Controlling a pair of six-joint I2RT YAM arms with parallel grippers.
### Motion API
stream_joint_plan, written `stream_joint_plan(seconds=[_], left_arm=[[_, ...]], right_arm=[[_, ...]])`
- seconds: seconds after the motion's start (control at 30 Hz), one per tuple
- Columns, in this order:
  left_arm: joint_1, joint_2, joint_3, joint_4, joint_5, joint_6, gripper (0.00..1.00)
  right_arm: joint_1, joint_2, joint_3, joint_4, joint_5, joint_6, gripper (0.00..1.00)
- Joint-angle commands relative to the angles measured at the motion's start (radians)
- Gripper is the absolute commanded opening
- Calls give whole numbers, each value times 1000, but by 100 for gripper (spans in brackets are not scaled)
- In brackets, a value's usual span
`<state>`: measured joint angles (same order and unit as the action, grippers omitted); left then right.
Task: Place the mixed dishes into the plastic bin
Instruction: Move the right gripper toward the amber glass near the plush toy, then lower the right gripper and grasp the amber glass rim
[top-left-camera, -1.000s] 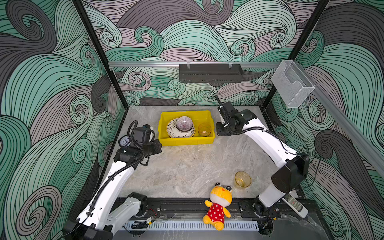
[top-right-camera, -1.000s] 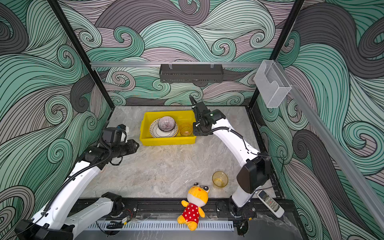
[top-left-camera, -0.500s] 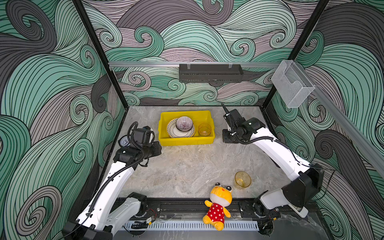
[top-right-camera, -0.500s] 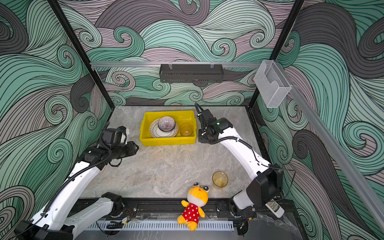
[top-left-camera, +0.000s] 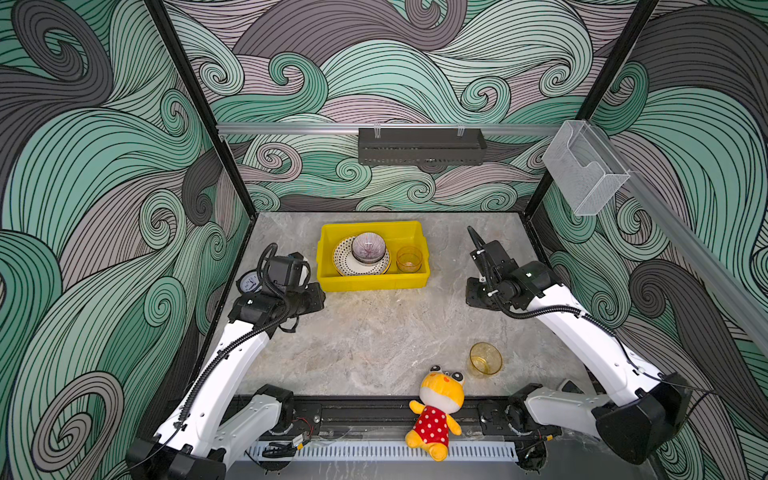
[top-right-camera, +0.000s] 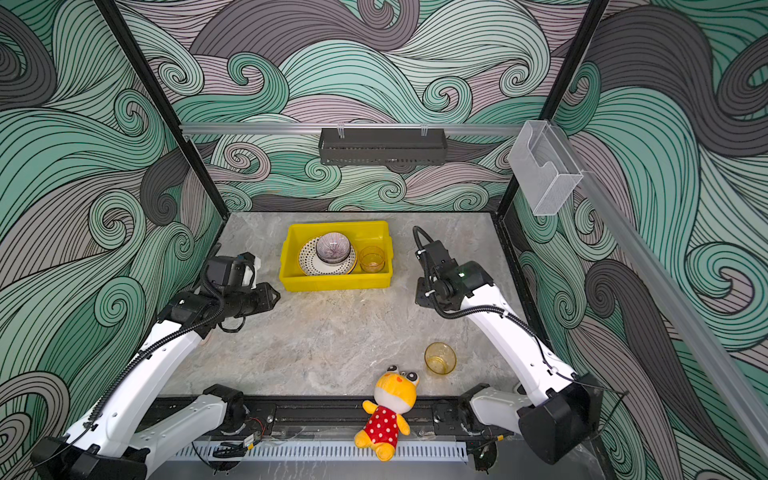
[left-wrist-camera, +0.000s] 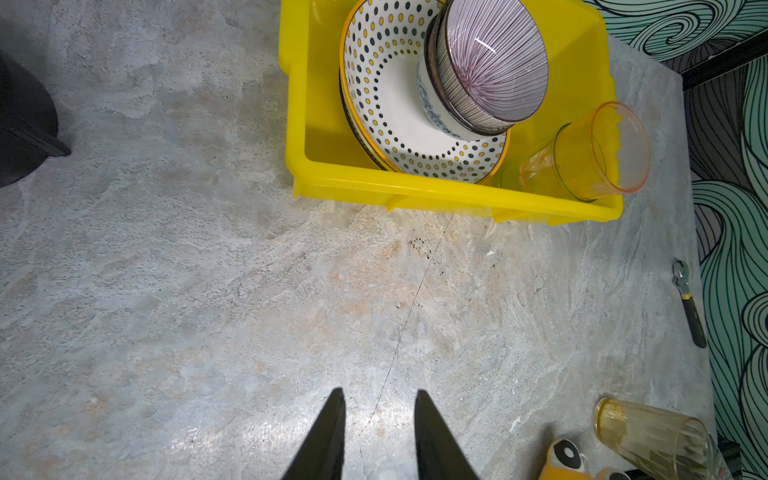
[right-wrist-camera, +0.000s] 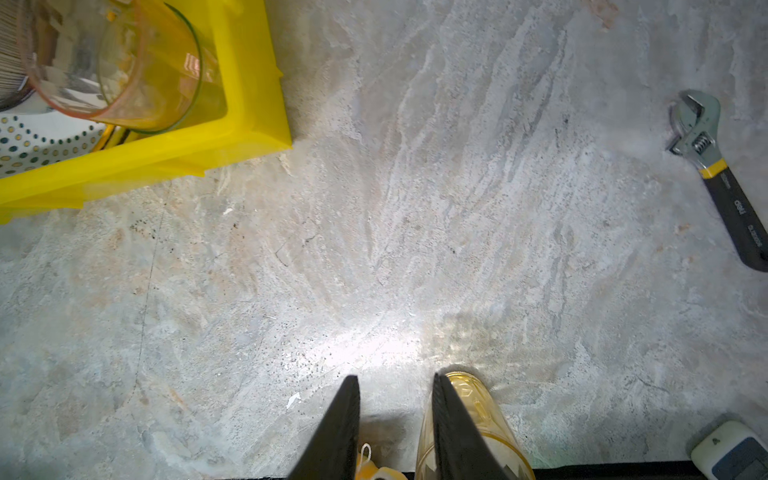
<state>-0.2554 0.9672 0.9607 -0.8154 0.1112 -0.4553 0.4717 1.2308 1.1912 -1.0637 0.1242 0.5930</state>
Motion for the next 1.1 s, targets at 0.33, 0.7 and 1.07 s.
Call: stream_joint_plan(seconds=[0.33,0.7,1.07], left_arm=[[12,-12,-27,-11,12,8,32],[11,-28,-58,5,19,-3,32],[11,-19,-83,33,34,-14,32]], right_arm=[[-48,-68,-67,-162,-50,58,33],[-60,-103,-154,-216,-57,124,37],[-65,-157,-234,-268,-24,186,39]])
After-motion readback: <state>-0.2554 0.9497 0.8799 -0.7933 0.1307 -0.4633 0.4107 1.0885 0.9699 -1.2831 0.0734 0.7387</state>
